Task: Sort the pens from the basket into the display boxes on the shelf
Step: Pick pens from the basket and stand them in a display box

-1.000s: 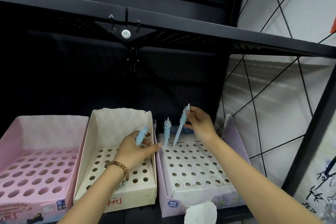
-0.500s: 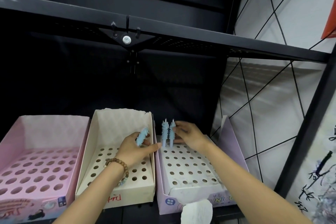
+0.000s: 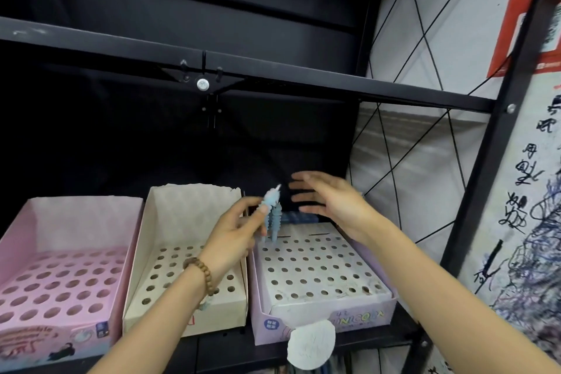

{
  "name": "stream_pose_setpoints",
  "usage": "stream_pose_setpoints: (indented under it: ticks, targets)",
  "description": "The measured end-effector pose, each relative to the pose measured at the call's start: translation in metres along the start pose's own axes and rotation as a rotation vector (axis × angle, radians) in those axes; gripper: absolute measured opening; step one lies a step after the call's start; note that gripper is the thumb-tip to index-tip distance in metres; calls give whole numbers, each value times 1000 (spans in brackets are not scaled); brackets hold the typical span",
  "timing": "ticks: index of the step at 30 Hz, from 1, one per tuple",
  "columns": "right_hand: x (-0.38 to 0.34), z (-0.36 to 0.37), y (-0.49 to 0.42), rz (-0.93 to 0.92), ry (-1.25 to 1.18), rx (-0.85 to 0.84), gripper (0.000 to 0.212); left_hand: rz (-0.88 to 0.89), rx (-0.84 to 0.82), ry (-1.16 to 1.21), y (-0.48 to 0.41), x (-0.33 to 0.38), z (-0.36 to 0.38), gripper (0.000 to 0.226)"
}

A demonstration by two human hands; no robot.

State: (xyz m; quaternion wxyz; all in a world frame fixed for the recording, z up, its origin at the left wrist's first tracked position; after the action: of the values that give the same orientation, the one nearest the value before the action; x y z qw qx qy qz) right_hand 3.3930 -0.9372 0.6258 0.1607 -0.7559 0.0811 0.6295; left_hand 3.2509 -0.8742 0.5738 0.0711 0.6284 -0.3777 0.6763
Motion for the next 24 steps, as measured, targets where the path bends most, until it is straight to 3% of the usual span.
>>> stream_pose_setpoints:
  ticks: [3, 9, 14, 17, 21, 24]
  targets:
    - [4, 14, 11, 31, 95, -92, 29, -14, -90, -55, -5, -2, 24, 24]
    - [10, 2, 12, 11, -22, -36, 25, -47, -156, 28, -5, -6, 36, 15]
    - [12, -9, 5, 2, -258, 9, 26, -36, -118, 66, -1, -5, 15, 12]
    - [24, -1, 0, 95, -425, -6, 31, 2, -57, 71, 0, -1, 9, 13]
    - [32, 5, -2, 130, -433, 1, 37, 66, 93, 41, -1, 2, 0, 20]
    - [29, 0, -5, 94, -429, 25, 31, 116, 101, 15, -3, 3, 4, 22]
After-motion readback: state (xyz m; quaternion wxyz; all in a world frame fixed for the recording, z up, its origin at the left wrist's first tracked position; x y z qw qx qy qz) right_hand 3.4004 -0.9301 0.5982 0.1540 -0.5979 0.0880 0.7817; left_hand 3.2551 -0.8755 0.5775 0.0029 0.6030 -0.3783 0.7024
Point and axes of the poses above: each hand's wrist, its own y-axis away from the middle knuckle, its own z-axis out of the palm, x = y × z, the point moved 9 cm from there along -y, towards the middle knuckle, and after that the axes turned 6 degrees about z, right-handed, at the moved point
